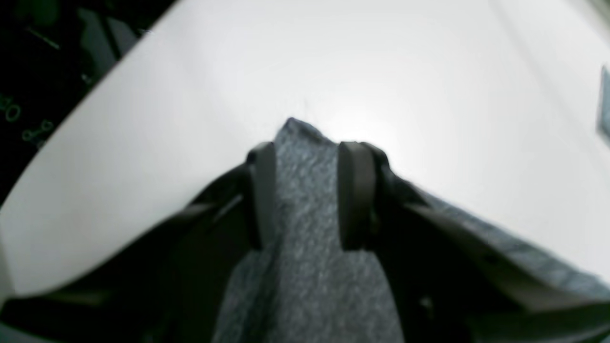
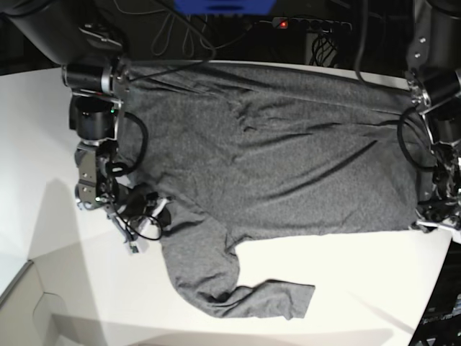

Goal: Layout the t-shirt on the table in an organized manner, then fold the t-shirt properly
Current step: 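Lower both grippers and grasp the shirt's side edge along the body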

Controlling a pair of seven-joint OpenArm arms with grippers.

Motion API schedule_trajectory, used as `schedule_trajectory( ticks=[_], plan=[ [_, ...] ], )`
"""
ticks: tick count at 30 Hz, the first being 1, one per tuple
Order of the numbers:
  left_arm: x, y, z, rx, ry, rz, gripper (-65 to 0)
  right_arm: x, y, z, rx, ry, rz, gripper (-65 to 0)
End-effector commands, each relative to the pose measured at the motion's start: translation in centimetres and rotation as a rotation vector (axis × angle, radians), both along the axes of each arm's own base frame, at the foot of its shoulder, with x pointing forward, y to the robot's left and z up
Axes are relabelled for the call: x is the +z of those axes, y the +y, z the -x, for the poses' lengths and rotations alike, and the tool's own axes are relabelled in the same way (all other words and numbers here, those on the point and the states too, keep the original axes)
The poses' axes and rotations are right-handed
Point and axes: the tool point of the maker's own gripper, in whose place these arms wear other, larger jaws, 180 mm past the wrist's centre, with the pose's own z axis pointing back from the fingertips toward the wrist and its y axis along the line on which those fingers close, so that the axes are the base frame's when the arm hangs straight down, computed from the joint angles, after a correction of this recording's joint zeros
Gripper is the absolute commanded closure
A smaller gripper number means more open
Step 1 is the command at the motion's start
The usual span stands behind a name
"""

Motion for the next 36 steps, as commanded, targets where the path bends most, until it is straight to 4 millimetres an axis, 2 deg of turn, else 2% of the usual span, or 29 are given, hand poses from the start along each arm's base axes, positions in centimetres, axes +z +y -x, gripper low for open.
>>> schedule_trajectory(
  ticks=[1,7,9,25,26,28,30,32,36],
  plan=[
    [2.6,1.2,-1.4,0.009,-0.065,-0.037,-21.7,0.2,-0.4,-0.3,0.004,0.009,0.028,0.0],
    [1.7,2.0,-1.4,0.016,-0.047,-0.070,-21.7,-0.4,-1.0,0.4,0.001,0.025,0.038,0.0],
    [2.1,3.0,-1.1,0.020,-0.044,-0.095,-21.7,-0.6,-1.3,0.5,-0.003,0.028,0.042,0.0],
    [1.3,2.4,-1.0,-0.015,-0.010,-0.120,-21.7,-0.6,-1.1,0.6,0.001,0.031,0.040,0.0],
    [1.1,2.3,-0.9,-0.015,-0.005,-0.117,-21.7,-0.6,-1.1,0.6,0.001,0.031,0.040,0.0],
    [-0.6,2.0,0.2,-0.013,0.029,-0.104,-21.7,-0.8,-1.1,0.7,0.003,0.039,0.043,0.0],
    [-1.6,0.6,0.2,-0.026,0.034,-0.084,-21.7,-0.9,-1.1,0.9,0.010,0.053,0.049,0.0],
    [-1.8,0.1,0.0,-0.026,0.000,-0.092,-21.7,-0.9,-1.1,0.9,0.010,0.053,0.049,0.0],
    [-3.3,-0.3,1.0,-0.014,0.015,-0.081,-21.7,-0.9,-1.2,0.9,0.009,0.051,0.050,0.0]
  ],
)
